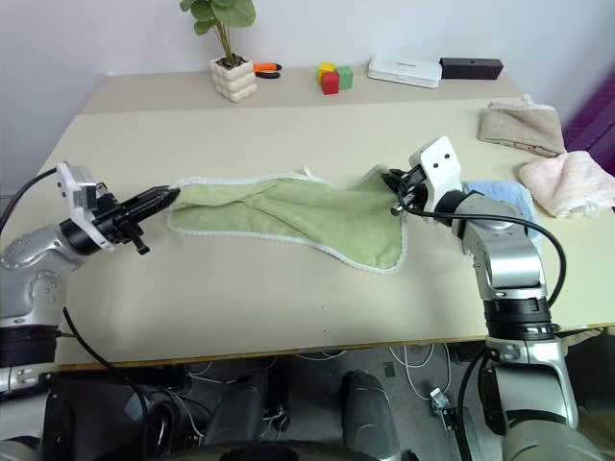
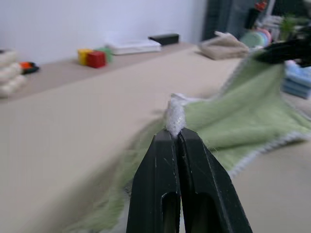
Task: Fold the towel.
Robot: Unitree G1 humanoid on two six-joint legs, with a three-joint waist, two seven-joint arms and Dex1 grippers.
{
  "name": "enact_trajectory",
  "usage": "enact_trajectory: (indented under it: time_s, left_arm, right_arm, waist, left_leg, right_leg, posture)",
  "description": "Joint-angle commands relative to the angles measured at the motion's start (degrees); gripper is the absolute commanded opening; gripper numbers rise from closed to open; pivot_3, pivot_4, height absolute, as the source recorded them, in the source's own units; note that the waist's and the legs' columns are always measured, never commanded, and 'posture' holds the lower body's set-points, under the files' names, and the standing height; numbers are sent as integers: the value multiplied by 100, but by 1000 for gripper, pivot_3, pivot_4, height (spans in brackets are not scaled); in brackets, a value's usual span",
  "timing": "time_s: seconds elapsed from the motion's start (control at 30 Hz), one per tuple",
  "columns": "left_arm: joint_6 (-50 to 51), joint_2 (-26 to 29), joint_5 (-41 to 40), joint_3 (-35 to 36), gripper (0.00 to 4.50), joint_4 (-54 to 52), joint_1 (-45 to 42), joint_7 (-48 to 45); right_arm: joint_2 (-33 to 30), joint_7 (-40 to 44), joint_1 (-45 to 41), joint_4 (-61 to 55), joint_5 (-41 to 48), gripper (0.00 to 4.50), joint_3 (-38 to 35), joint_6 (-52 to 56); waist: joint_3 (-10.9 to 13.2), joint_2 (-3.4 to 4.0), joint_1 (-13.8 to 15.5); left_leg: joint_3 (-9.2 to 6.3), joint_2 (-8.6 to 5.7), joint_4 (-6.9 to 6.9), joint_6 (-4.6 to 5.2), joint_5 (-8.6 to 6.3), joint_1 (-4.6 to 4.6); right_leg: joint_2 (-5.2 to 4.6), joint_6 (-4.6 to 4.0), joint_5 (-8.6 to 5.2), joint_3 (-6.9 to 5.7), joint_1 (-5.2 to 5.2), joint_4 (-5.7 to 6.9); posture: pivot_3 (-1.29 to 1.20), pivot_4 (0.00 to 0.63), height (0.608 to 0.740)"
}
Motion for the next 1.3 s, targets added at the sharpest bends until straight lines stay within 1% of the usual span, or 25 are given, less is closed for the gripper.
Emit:
enact_trajectory:
  time_s: [0.03, 0.13, 0.2, 0.3, 0.33, 0.4, 0.5, 0.57, 0.6, 0.63, 0.77, 0.8, 0.9, 0.97, 1.0, 1.07, 1.13, 1.3]
  left_arm:
    - [-299, -29, 89, 132, 0, 376, -488, 192]
    - [-856, -181, 529, -5, 0, 1218, -1065, 541]
    - [-1162, -285, 721, -105, 0, 1662, -1398, 586]
    - [-1798, -426, 1279, -266, 0, 3129, -2449, 1144]
    - [-1975, -427, 1463, -293, 0, 3671, -2865, 1481]
    - [-2381, -386, 1782, -333, 0, 4584, -3596, 2088]
    - [-2909, -187, 2150, -388, 0, 5364, -4446, 2668]
    - [-3212, 10, 2265, -386, 0, 5621, -4887, 2720]
    - [-3335, 121, 2279, -371, 0, 5687, -5039, 2599]
    - [-3440, 226, 2279, -347, 0, 5732, -5141, 2511]
    - [-3724, 517, 2167, -267, 0, 5737, -5133, 1667]
    - [-3744, 537, 2064, -224, 0, 5683, -5030, 1252]
    - [-3777, 563, 1676, -62, 0, 5363, -4353, -65]
    - [-3601, 568, 1474, 10, 0, 5161, -3977, -597]
    - [-3544, 581, 1398, 7, 0, 5011, -3702, -890]
    - [-3370, 640, 1285, -33, 0, 4686, -3081, -1431]
    - [-3318, 706, 1252, -61, 0, 4364, -2509, -1711]
    - [-2851, 811, 1039, 40, 0, 3725, -1680, -1941]
  right_arm:
    - [-27, 39, -123, -314, 174, 31, -168, -233]
    - [189, -275, -467, 172, 29, 31, -160, -545]
    - [254, -430, -667, 550, -230, 31, 10, -840]
    - [433, -860, -1390, 1830, -993, 31, 506, -1597]
    - [480, -1087, -1711, 2353, -1328, 31, 701, -1894]
    - [622, -1727, -2460, 3488, -1770, 31, 857, -2286]
    - [683, -2516, -3466, 4785, -2047, 31, 825, -2864]
    - [677, -2719, -3909, 5191, -1932, 31, 624, -3234]
    - [639, -2751, -3999, 5227, -1865, 31, 536, -3442]
    - [601, -2680, -3997, 5154, -1780, 31, 461, -3640]
    - [549, -2058, -3485, 4260, -1290, 31, 202, -4137]
    - [568, -1684, -3170, 3744, -1006, 31, 182, -4135]
    - [531, -1007, -1718, 1799, -450, 31, 254, -3767]
    - [481, -792, -1030, 1023, -270, 31, 279, -3430]
    - [429, -802, -663, 739, -378, 31, 298, -3384]
    - [297, -694, 39, 282, -470, 31, 321, -3224]
    - [139, -547, 584, 46, -529, 31, 327, -3236]
    - [-245, -175, 1226, -18, -605, 31, 326, -3314]
  waist:
    - [0, -1, 16]
    - [1, -3, 14]
    - [2, -3, 12]
    - [9, -16, 4]
    - [11, -18, -3]
    - [20, -27, -31]
    - [25, -28, -39]
    - [31, -28, -44]
    - [31, -28, -46]
    - [31, -28, -46]
    - [31, -28, -53]
    - [31, -28, -44]
    - [28, -24, -21]
    - [28, -25, -22]
    - [30, -26, -26]
    - [30, -26, -27]
    - [28, -26, -25]
    - [30, -30, 5]
  left_leg:
    - [-1, -1, 1, 0, 0, -1]
    - [7, -4, 5, 0, 1, -2]
    - [19, -6, 6, -9, 7, -1]
    - [23, -8, 6, -19, 14, 0]
    - [23, -8, 5, -18, 14, -3]
    - [24, -8, 7, -20, 16, -7]
    - [33, -8, 2, -22, 17, -21]
    - [37, -8, -2, -23, 18, -44]
    - [37, -8, -2, -25, 20, -75]
    - [40, -8, -7, -26, 21, -88]
    - [59, -9, -29, -27, 21, -81]
    - [60, -9, -28, -26, 21, -80]
    - [54, -8, -11, -26, 20, -62]
    - [48, -6, 2, -25, 20, -57]
    - [47, -5, 14, -25, 20, -54]
    - [45, -3, 17, -23, 19, -58]
    - [39, -2, 22, -23, 18, -56]
    - [34, -1, 24, -22, 18, -53]
  right_leg:
    - [0, 0, 0, 0, 1, -1]
    - [1, 1, 1, -1, 4, -2]
    - [1, 1, 1, -1, 5, -2]
    - [3, 2, 1, -2, 6, -1]
    - [4, 2, 1, -2, 3, -2]
    - [4, 2, 1, -2, -2, 1]
    - [2, 4, 2, 0, -15, 0]
    - [2, 5, 1, 0, -38, -1]
    - [2, 6, 1, 0, -70, 1]
    - [3, 6, 2, 0, -84, 5]
    - [3, 18, -5, -4, -73, -9]
    - [3, 18, -6, -4, -72, -8]
    - [2, 21, -9, -6, -48, -8]
    - [2, 19, -8, -8, -39, 1]
    - [2, 19, -8, -7, -35, 10]
    - [2, 14, -5, -7, -39, 8]
    - [2, 11, -3, -6, -37, 14]
    - [2, 9, -3, -6, -34, 16]
  posture:
    - [0, 150, 740]
    - [0, 150, 740]
    - [0, 150, 740]
    - [0, 150, 740]
    - [0, 150, 740]
    - [0, 150, 740]
    - [0, 150, 740]
    - [0, 150, 740]
    - [0, 150, 740]
    - [0, 150, 740]
    - [0, 150, 740]
    - [0, 150, 740]
    - [0, 150, 740]
    - [0, 150, 740]
    - [0, 150, 740]
    - [0, 150, 740]
    - [0, 150, 740]
    - [0, 150, 740]
